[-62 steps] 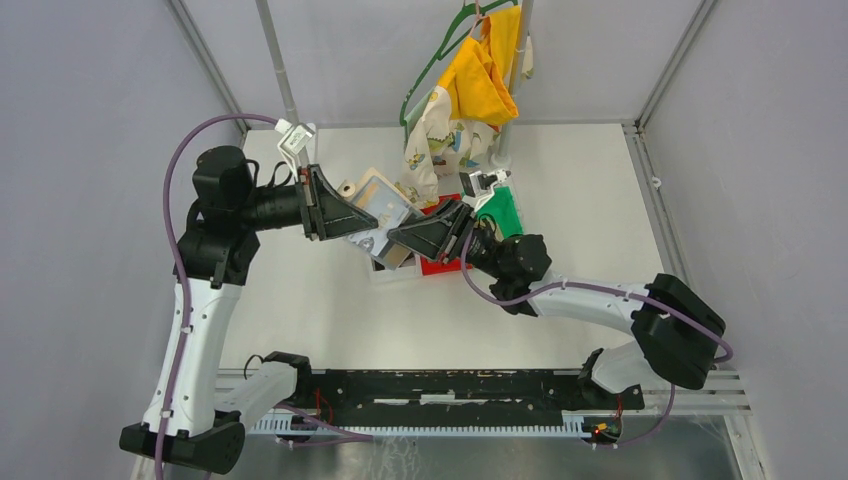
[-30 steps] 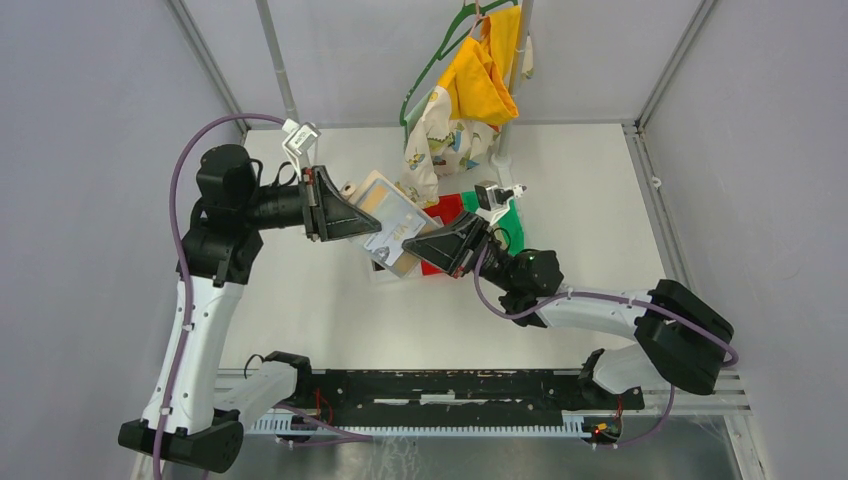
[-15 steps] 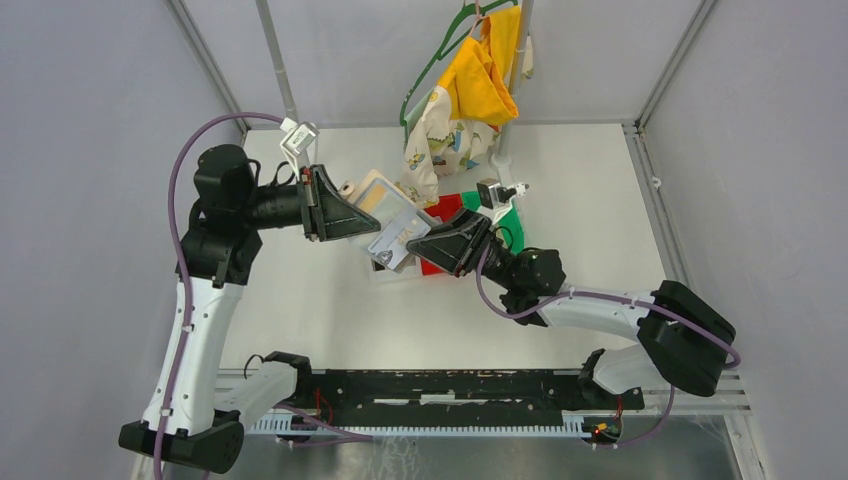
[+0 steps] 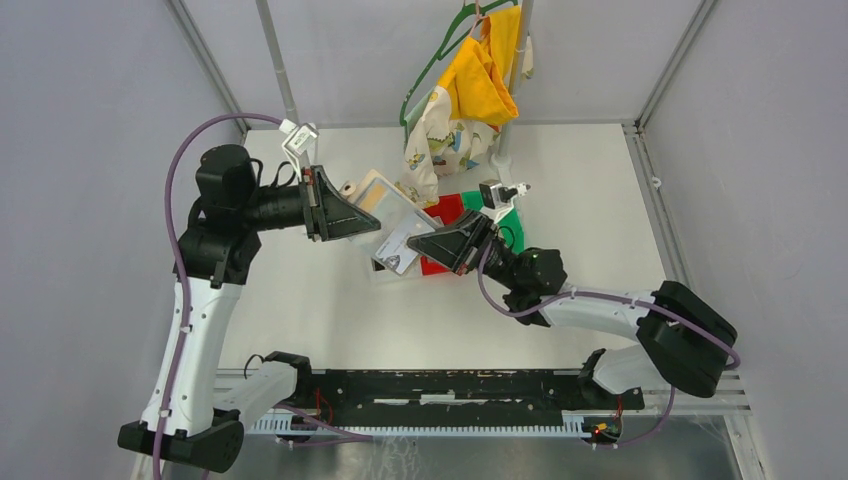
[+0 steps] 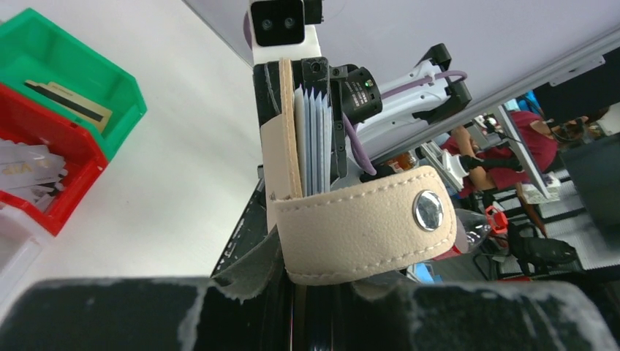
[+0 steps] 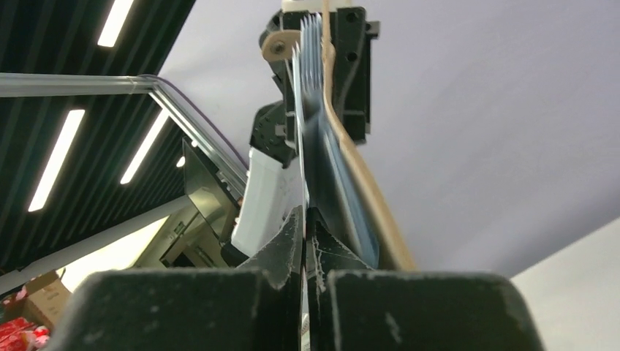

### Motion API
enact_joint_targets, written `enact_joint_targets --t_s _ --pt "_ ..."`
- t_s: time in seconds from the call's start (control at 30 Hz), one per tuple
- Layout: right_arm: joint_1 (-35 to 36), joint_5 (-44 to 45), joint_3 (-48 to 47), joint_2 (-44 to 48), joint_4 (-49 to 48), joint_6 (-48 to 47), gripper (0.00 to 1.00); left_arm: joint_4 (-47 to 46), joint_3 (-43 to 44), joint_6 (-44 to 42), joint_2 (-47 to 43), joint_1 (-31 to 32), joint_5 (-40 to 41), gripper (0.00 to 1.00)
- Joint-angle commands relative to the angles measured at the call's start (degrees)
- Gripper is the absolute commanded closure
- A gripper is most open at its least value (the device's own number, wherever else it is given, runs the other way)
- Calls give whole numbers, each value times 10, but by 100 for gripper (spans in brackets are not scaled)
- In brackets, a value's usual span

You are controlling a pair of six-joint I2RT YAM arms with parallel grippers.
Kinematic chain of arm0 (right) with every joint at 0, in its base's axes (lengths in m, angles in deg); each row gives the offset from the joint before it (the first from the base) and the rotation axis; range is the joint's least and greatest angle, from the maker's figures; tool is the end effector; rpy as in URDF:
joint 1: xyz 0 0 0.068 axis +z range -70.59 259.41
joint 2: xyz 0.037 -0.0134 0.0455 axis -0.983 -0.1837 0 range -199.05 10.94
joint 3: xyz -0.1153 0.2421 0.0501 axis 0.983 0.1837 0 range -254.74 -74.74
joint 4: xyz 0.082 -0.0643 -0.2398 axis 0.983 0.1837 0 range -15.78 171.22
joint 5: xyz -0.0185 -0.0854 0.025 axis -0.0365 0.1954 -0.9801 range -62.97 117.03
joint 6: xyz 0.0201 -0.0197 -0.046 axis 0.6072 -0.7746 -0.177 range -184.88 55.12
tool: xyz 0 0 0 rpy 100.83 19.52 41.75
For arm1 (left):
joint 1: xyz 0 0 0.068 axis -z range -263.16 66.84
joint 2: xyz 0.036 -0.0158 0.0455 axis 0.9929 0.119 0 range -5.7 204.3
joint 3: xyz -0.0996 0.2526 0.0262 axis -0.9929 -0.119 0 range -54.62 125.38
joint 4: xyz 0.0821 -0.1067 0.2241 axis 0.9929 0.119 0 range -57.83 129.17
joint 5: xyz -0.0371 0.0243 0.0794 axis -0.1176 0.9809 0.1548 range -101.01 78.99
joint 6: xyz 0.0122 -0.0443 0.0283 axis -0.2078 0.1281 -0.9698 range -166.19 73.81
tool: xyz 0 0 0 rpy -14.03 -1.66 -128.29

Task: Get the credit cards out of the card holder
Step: Remove the credit card from the card holder, then place the credit card in the storage box.

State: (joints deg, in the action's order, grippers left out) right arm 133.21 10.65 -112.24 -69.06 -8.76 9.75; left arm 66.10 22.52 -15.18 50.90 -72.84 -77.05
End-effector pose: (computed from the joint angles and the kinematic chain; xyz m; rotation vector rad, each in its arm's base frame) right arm 0.1559 0.2299 0.3224 -0.1363 1.1238 2.1770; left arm 0.1605 -0.0624 0.4555 0.5588 1.8468 -1.5222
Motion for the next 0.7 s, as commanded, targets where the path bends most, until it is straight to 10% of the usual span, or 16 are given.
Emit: enact_joint_targets --t_s 0.0,0.2,0.4,0.67 --pt "-32 -29 57 58 -18 8 100 31 51 -72 4 0 39 98" --pt "-124 -138 103 164 190 -81 100 90 78 -155 11 0 112 98" --pt "-175 -66 -76 168 778 -451 100 128 90 -231 14 0 135 97" --pt "-193 21 -203 16 886 -569 100 158 87 -274 8 0 108 96"
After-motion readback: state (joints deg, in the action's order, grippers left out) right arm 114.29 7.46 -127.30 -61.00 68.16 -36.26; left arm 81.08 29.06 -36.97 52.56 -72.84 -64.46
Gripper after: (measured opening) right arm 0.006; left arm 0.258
